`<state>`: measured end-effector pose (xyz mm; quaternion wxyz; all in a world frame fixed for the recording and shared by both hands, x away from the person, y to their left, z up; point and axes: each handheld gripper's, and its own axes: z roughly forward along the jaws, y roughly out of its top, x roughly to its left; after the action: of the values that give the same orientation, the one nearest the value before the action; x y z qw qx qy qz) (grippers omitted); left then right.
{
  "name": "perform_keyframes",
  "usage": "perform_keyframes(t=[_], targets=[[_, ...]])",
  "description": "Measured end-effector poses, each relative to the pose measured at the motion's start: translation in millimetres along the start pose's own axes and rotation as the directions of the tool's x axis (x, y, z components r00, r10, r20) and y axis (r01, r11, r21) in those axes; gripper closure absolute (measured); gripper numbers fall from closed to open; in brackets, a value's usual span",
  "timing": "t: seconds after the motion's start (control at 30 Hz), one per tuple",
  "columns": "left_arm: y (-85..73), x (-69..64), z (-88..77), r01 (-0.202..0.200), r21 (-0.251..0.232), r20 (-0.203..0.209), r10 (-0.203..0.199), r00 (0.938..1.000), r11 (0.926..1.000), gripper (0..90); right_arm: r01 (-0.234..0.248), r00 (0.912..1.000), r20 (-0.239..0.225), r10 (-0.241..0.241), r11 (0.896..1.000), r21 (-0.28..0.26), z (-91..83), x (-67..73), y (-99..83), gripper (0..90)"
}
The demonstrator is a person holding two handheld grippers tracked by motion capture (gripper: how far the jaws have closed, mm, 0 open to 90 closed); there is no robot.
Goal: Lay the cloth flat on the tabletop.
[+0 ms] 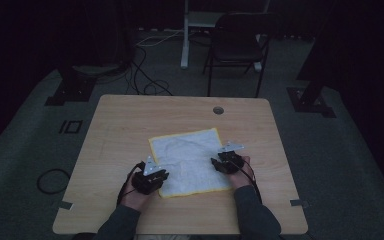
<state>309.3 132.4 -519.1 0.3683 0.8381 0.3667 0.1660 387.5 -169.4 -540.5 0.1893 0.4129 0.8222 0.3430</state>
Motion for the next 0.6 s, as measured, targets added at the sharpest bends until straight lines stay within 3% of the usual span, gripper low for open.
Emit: perform_keyframes(t=[0.2,0.43,0.6], targets=[[-4.1,-3.8,21.3,-0.013,0.059,0.006,0.012,0.9999,0.9982,79.8,0.003,1.0000,-0.002,-0.003,1.000,0.010,-3.5,-0.7,-2.1,58.2],[-6.3,0.9,19.1,-0.008,0.061,0.005,0.008,1.0000,0.9981,80.9,-0.030,0.9995,0.007,0.030,1.000,0.002,-10.5,2.0,-10.5,58.2],[-9.8,5.3,15.4,-0.003,0.060,-0.005,0.003,1.0000,0.9982,80.9,-0.024,0.9997,0.005,0.024,1.000,0.017,-18.1,6.4,-15.7,58.2]])
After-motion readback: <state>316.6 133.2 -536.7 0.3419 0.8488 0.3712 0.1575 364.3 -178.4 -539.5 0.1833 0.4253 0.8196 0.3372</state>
